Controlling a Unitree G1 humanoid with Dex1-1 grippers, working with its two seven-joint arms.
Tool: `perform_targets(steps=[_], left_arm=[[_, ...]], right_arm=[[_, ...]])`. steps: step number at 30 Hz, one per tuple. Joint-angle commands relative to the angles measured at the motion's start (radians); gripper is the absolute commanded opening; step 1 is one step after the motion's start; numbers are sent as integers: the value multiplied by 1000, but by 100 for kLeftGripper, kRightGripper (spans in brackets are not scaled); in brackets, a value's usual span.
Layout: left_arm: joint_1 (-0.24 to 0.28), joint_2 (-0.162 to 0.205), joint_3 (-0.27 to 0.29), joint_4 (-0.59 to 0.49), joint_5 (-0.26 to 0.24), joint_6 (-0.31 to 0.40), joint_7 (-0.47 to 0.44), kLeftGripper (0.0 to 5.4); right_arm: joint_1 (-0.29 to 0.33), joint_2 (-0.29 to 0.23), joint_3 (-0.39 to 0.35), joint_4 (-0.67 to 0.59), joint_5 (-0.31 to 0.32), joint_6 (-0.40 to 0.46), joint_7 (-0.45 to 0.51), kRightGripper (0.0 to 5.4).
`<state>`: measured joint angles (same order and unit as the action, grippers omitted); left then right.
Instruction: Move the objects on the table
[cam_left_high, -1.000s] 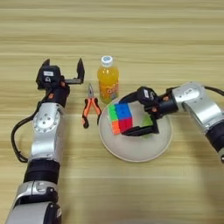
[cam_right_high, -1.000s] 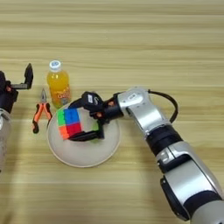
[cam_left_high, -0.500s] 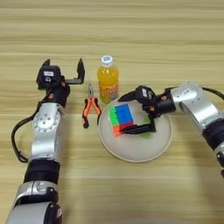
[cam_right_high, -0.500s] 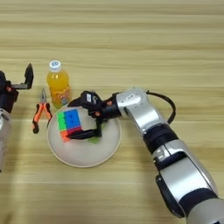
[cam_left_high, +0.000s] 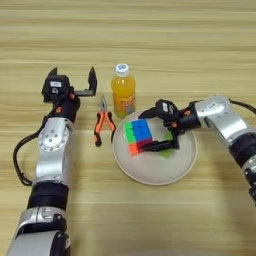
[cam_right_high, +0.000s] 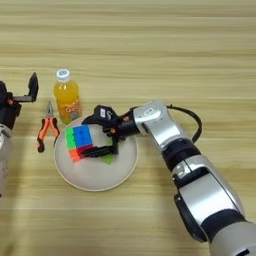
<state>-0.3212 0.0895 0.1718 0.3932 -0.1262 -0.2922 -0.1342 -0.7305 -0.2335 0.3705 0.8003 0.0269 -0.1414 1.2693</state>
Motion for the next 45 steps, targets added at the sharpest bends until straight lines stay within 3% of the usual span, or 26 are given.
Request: perform_targets(steps=[1,11,32,45], left_arm=[[5,-5,-2,-7,-13,-4,-3,540],[7,-2,-2,-9,-13,-2,-8,540],[1,2,2,0,-15,-5,-15,540],[-2,4,1,4,-17,-8,-21,540]], right_arm=[[-26,4,-11,11,-12,-11,8,423],[5,9,-28,-56,12,36,55,334],[101,-57,-71,-312,81,167,96,332],[185,-167,-117,-602,180,276,95,332]])
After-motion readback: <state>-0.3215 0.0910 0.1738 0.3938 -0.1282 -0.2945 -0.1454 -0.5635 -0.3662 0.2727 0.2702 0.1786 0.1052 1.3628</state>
